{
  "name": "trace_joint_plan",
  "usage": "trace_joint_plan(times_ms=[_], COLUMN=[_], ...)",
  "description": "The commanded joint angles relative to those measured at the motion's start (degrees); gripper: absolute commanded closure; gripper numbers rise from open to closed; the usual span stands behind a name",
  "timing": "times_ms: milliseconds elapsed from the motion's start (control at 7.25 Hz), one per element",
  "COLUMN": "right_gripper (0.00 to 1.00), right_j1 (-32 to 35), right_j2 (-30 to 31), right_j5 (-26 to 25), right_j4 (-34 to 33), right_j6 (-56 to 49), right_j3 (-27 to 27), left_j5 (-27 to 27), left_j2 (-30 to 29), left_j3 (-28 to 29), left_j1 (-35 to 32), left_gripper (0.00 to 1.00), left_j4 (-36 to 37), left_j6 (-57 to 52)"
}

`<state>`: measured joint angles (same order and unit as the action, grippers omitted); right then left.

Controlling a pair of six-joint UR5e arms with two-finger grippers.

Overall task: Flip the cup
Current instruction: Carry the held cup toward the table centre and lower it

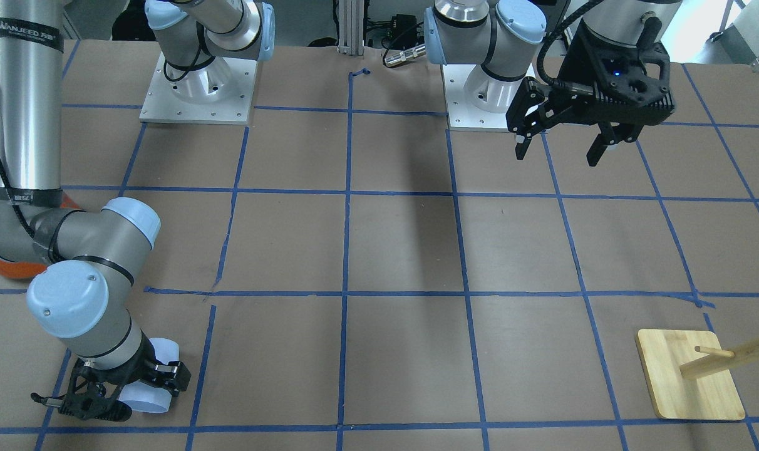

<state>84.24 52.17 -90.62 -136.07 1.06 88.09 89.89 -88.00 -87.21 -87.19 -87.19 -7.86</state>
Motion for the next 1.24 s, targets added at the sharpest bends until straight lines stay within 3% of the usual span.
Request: trace_joint_plan(times_ms=[0, 138, 552, 1103], right_gripper=[0.33, 0.33, 0.33, 0.36], right_j1=[0.7, 2.5, 18.0, 26.9], right_j2=[2.7, 5.1, 6.4, 2.9], right_j5=[0.9, 5.7, 5.8, 6.3], right_j4=[2.5, 5.0, 5.0, 0.1], right_j6=[-0.3, -2.0, -7.9, -42.0], right_j3=[-0.7, -0.6, -3.3, -4.2], left_j5=[-0.1, -0.1, -0.1, 0.0], left_j2=[-0.1, -0.1, -0.1, 0.1], left_j3=[0.0, 0.0, 0.0, 0.0], left_j1=[0.0, -0.1, -0.1, 0.0], left_gripper=[0.00, 0.00, 0.00, 0.00], left_j4=[0.1, 0.1, 0.1, 0.0], left_j6=[0.0, 0.0, 0.0, 0.0])
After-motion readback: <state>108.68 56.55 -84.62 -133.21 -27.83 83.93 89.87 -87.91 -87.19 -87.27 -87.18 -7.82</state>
